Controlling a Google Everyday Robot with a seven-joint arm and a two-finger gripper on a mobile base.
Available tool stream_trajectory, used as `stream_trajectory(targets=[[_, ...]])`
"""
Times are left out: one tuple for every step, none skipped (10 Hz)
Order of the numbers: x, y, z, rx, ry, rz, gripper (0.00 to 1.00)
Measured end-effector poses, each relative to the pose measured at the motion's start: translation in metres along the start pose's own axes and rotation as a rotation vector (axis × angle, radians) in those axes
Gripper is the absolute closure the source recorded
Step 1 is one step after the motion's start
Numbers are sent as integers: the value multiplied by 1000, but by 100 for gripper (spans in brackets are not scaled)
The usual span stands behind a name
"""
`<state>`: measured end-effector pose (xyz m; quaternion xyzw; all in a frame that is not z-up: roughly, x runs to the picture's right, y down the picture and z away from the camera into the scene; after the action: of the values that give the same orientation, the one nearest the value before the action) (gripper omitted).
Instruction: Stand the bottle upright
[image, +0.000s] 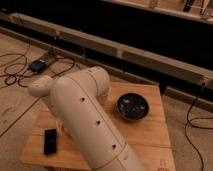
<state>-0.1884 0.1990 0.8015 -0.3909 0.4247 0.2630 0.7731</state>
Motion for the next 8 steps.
stream_trajectory(targets=[[3,-4,-1,-15,-5,1,20],[6,-7,-1,-24,-6,-5,20],[9,-8,-1,-27,-5,-15,20],[10,-7,0,-25,-3,-29,20],[11,-7,2,-24,1,-37,20],[12,-5,4,-22,5,-49,20],[12,-3,6,-19,8,-57,20],[12,-1,8,-14,11,-66,20]])
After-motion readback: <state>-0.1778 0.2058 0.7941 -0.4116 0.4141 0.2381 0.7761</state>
